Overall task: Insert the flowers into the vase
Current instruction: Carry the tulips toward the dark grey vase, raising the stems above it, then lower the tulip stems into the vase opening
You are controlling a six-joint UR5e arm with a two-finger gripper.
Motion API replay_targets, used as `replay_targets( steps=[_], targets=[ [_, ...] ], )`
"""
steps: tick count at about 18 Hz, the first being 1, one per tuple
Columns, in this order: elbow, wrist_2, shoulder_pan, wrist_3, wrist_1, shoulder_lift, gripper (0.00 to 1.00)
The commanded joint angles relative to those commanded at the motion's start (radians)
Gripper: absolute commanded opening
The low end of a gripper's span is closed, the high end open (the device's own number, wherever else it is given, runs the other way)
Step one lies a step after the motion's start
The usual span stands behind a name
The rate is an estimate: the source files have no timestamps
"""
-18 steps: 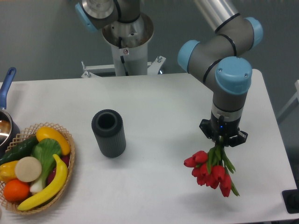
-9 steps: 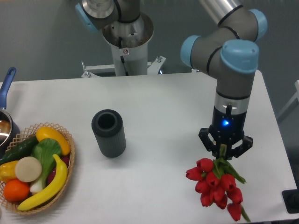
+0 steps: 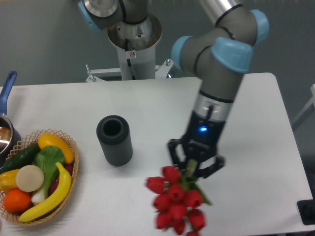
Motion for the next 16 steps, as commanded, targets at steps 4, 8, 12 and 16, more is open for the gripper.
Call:
replay_targets(
  steps=[4, 8, 12, 16],
  targets=[
    [-0.044, -0.207, 0.009, -0.009, 0.02, 0.038, 0.04],
    [-0.086, -0.373, 0.047, -0.005, 0.042, 0.08, 0.04],
    [-0.165, -0.404, 0.084, 0.001, 0.045, 0.156, 0.04],
    [-0.279, -0.524, 0.135, 0.021, 0.046, 0.23, 0.04]
  ],
)
